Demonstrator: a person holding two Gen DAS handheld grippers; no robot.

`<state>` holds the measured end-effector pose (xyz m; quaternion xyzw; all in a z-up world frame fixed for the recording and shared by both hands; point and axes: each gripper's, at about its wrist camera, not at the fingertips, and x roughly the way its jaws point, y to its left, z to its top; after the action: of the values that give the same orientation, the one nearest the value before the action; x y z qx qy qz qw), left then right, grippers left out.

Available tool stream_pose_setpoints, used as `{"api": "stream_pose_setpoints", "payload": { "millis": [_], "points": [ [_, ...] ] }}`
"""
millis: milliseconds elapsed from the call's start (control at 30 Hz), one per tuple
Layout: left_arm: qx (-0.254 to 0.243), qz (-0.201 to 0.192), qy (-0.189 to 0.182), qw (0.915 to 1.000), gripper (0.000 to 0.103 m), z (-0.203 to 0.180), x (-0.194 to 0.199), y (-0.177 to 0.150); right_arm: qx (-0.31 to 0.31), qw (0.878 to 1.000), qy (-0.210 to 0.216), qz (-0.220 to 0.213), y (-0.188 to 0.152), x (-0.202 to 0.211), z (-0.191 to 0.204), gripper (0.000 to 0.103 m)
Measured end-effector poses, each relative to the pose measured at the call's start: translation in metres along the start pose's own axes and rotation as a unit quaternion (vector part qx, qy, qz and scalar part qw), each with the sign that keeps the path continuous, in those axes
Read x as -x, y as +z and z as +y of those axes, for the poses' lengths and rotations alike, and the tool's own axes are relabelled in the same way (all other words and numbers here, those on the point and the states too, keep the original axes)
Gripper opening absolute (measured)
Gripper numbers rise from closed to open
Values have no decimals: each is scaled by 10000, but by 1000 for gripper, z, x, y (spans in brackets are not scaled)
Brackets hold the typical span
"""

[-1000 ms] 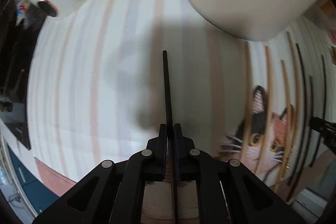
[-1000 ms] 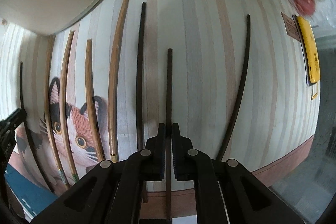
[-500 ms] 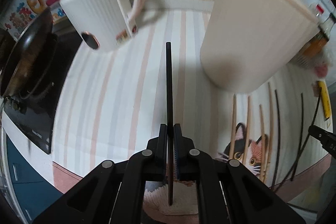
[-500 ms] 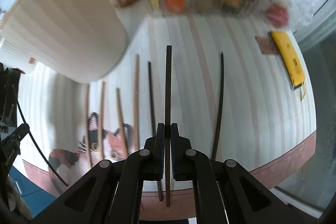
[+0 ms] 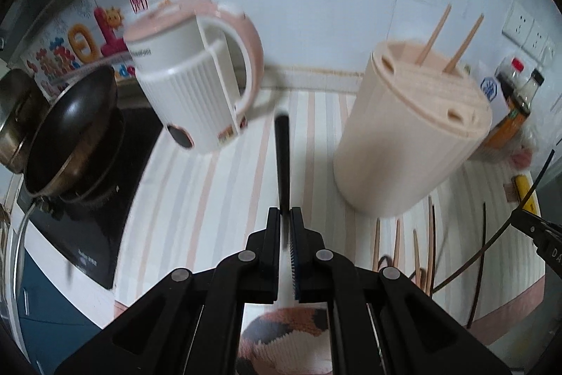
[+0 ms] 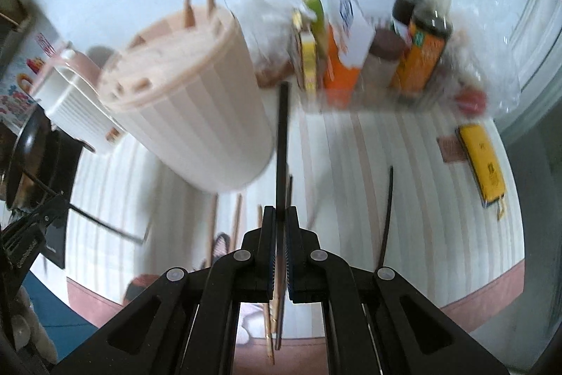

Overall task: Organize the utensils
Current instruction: 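Lift both dark chopsticks upright and lower them into the beige holder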

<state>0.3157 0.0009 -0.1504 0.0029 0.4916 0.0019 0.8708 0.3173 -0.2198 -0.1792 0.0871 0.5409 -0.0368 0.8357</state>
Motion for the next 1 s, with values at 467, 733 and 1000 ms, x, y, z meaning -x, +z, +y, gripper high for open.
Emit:
{"api": "stream_pose_setpoints", "payload": {
  "millis": [467, 733, 1000],
  "points": [
    [105, -692, -269, 9972, 2, 6, 64, 49, -50, 9973, 349, -643, 43, 57, 11, 5],
    [96, -942, -865, 9917, 2, 1, 121, 87, 52, 9937, 792, -795, 72, 108, 19, 5],
    [-6, -1344, -1299, 9824, 2, -19, 165, 139, 127, 9868, 954, -1302, 125, 159, 25, 5]
  ]
}}
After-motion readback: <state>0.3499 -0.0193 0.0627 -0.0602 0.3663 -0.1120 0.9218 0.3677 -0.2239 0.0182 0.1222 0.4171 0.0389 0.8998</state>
